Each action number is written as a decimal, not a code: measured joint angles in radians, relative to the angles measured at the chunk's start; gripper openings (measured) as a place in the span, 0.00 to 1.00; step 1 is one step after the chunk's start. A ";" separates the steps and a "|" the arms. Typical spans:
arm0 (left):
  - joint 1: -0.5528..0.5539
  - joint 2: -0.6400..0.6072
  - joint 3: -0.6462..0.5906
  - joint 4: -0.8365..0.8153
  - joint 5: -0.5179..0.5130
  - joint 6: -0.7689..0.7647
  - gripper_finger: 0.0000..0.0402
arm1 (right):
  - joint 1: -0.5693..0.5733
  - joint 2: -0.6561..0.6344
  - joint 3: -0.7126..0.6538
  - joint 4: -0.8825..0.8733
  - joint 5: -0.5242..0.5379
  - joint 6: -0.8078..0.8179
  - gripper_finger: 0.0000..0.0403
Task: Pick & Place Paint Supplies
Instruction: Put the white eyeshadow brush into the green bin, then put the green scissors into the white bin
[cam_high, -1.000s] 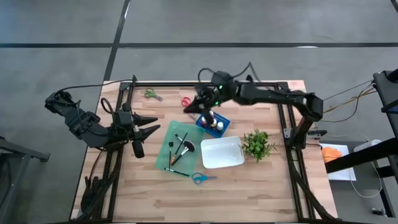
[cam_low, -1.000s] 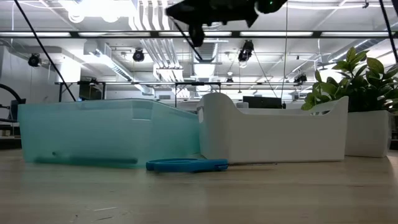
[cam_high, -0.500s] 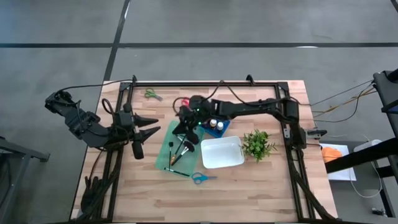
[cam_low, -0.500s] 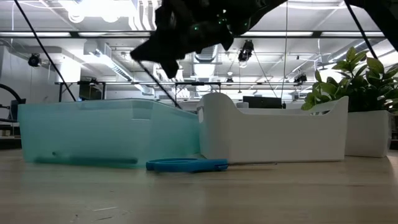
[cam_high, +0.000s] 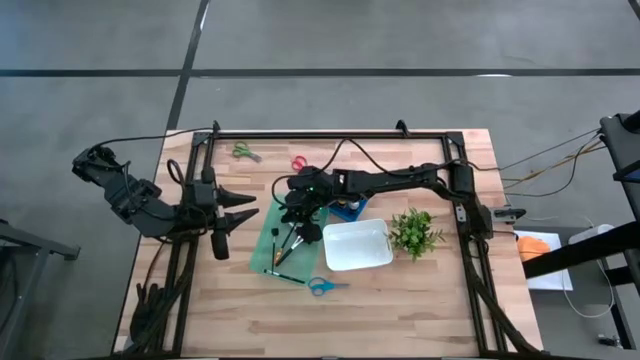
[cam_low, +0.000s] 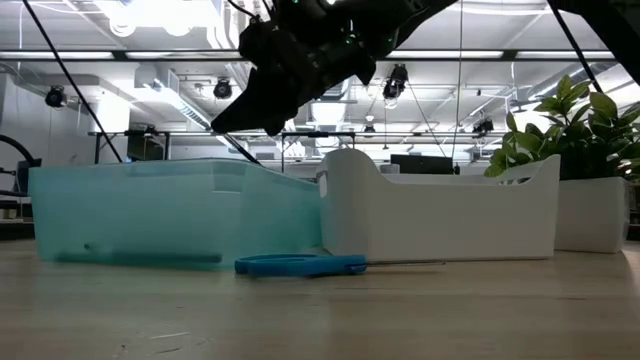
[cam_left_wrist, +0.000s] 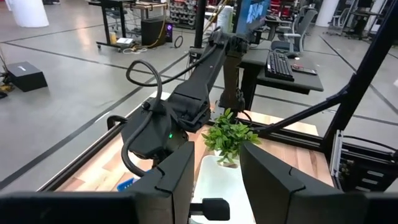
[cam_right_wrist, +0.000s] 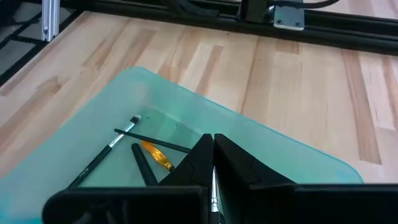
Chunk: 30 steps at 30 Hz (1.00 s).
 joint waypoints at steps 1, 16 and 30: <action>0.000 0.000 0.000 0.000 0.001 0.000 0.34 | 0.000 -0.001 0.000 -0.003 0.002 -0.001 0.02; 0.000 0.000 0.000 0.000 0.038 -0.001 0.34 | -0.007 -0.004 0.000 -0.007 0.003 0.140 0.03; 0.000 0.000 0.000 0.000 0.056 0.000 0.34 | -0.013 -0.015 0.000 -0.005 0.053 0.281 0.41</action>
